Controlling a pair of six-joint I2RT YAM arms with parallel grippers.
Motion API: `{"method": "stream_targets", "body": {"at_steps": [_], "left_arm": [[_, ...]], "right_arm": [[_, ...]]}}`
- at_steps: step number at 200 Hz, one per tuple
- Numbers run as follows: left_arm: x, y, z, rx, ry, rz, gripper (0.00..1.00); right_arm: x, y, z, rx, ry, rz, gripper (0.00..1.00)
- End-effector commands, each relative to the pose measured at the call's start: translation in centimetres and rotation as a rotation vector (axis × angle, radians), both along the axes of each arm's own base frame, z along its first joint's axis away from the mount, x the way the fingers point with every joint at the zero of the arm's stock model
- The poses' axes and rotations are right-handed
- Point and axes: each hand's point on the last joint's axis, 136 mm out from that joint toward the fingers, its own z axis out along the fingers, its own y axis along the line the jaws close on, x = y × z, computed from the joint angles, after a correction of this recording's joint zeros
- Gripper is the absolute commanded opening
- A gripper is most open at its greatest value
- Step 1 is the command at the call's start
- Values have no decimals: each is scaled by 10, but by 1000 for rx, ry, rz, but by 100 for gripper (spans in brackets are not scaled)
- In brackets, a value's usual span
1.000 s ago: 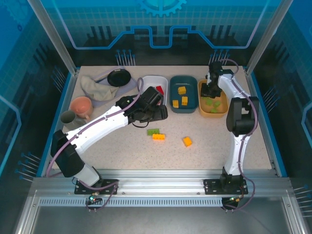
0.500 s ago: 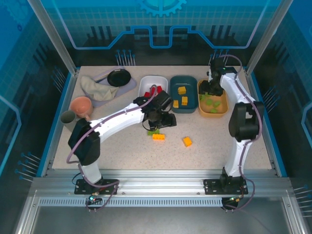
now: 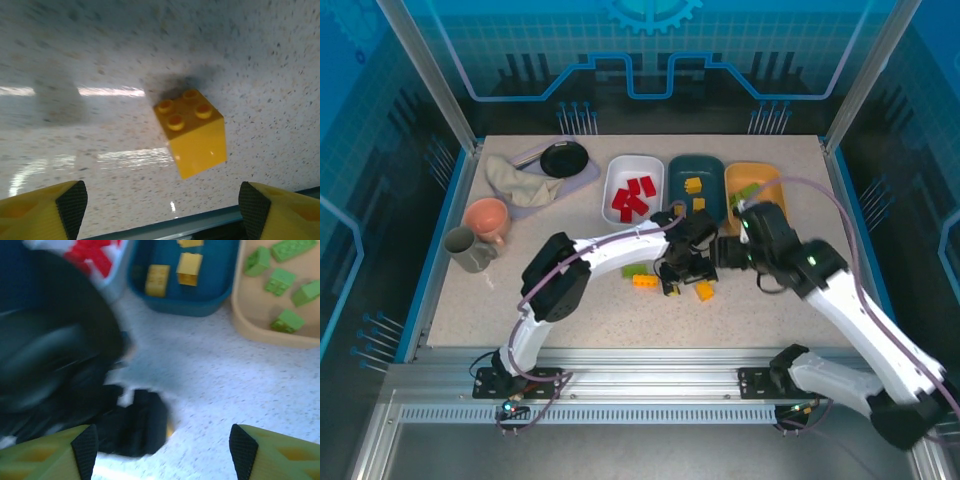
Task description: Sort the legos into containers by color
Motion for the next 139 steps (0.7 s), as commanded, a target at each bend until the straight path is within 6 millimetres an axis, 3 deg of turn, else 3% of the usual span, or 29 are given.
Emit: {"method": "stream_targets", "body": {"at_steps": [1,34,84,119,139], "left_arm": [[-17,-16,-6,0,76,45,84],[-13,-22,-18,22,70,86,83],[8,-15,-33,117,-4,137,72],[15,-17,-43,133,-3,151,58],[19,-21,-43,133,-14,147,45]], "right_arm": [[-27,-11,5,86,-34,-42,74],[-55,-35,4,96,-32,-75,74],[-67,-36,10,143,-36,-68,73],[-71,-44,7,131,-31,-90,72],[-72,-45,6,125,-30,-89,72]]}}
